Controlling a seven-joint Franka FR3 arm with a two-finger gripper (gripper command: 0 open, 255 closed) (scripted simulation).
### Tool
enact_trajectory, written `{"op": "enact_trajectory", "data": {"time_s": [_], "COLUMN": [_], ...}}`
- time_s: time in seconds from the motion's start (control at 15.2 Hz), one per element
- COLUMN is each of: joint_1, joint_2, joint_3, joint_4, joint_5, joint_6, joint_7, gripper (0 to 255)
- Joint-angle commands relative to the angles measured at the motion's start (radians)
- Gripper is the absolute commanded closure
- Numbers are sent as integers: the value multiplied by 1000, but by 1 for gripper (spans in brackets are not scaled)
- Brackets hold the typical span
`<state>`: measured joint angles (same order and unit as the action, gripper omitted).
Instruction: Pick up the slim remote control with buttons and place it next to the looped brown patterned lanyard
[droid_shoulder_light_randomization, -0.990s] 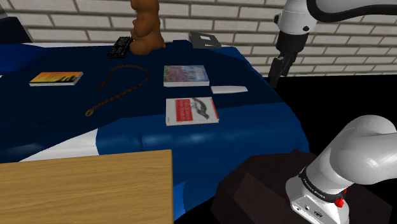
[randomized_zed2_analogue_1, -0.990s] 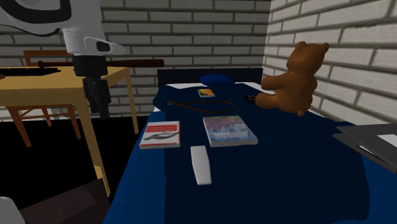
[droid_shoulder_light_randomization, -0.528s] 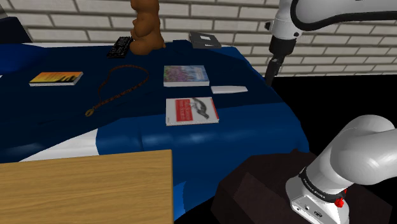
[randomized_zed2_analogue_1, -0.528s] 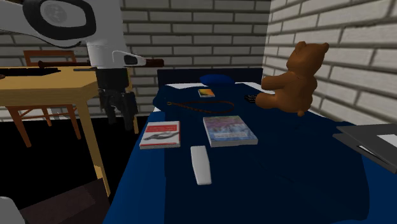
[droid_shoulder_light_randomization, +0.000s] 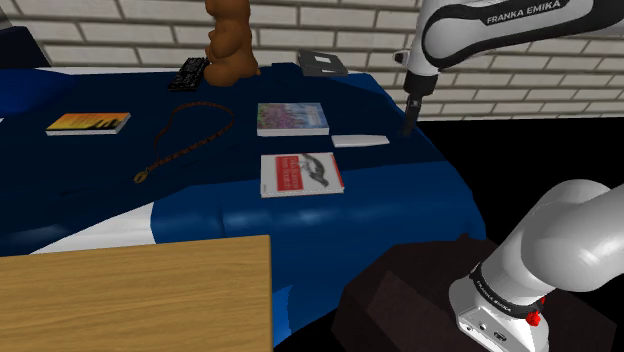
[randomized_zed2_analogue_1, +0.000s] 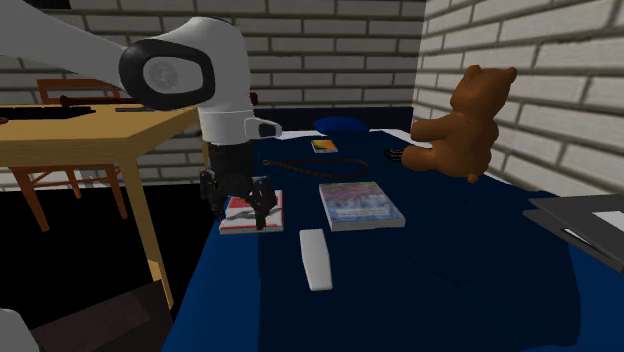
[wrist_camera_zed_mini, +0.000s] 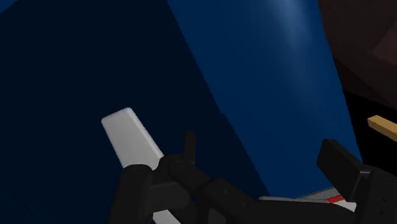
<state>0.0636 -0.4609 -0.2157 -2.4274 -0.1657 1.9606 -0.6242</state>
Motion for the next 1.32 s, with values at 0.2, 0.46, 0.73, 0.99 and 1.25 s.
{"op": "enact_trajectory", "data": {"time_s": [0.2,0.46,0.73,0.99,1.25], "joint_1": [41,63,64,54,51], "joint_2": [207,376,546,632,662], "joint_3": [-79,-117,-123,-112,-108], "joint_4": [100,200,321,368,348], "joint_5": [41,113,203,246,261], "joint_6": [119,185,223,254,303], "joint_7": [-222,-408,-593,-671,-681], "gripper": [0,0,0,0,0]}}
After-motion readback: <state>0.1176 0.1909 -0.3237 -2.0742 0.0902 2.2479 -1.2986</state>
